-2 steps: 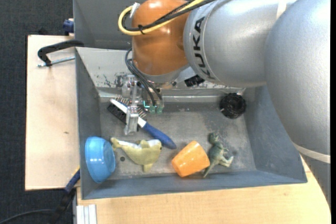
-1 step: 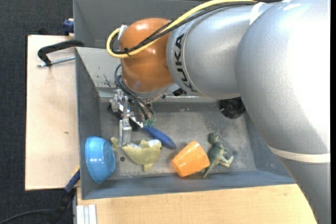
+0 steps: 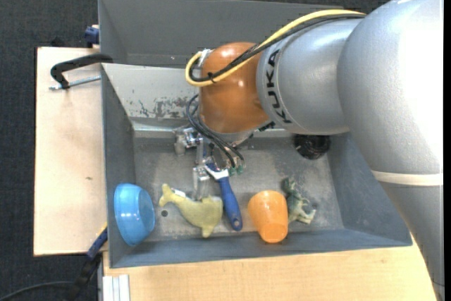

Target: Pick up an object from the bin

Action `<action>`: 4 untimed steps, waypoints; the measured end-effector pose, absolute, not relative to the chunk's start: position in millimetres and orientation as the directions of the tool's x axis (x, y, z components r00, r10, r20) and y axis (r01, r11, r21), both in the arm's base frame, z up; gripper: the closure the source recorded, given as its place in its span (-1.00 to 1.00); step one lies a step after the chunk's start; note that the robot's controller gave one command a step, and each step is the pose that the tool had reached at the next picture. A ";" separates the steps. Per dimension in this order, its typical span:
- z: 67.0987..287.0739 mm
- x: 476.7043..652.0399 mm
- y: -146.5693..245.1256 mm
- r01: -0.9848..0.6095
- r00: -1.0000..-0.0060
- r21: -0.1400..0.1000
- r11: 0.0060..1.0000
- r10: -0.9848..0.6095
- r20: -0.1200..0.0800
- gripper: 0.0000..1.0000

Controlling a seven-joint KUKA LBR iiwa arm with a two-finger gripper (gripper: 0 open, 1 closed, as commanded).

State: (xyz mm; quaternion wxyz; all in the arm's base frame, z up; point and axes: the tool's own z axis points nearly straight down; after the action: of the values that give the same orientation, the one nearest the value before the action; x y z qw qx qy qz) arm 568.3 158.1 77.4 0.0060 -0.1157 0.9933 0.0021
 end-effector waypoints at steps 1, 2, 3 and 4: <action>70.9 546.0 94.3 -0.504 -0.864 0.000 0.864 -0.504 -0.001 -1.00; 109.3 499.3 51.0 -0.487 -0.873 -0.002 0.873 -0.487 -0.001 -1.00; 147.9 536.1 59.2 -0.427 -0.904 -0.002 0.904 -0.427 -0.011 -1.00; 140.1 522.6 53.6 -0.601 -0.800 0.000 0.800 -0.601 -0.002 -1.00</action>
Offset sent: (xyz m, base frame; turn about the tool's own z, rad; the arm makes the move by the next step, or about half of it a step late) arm -0.0231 -0.0637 -0.0074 -0.2984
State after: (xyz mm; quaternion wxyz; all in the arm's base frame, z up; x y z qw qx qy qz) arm 522.6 53.6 140.1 0.0009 -0.3166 0.9486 0.0002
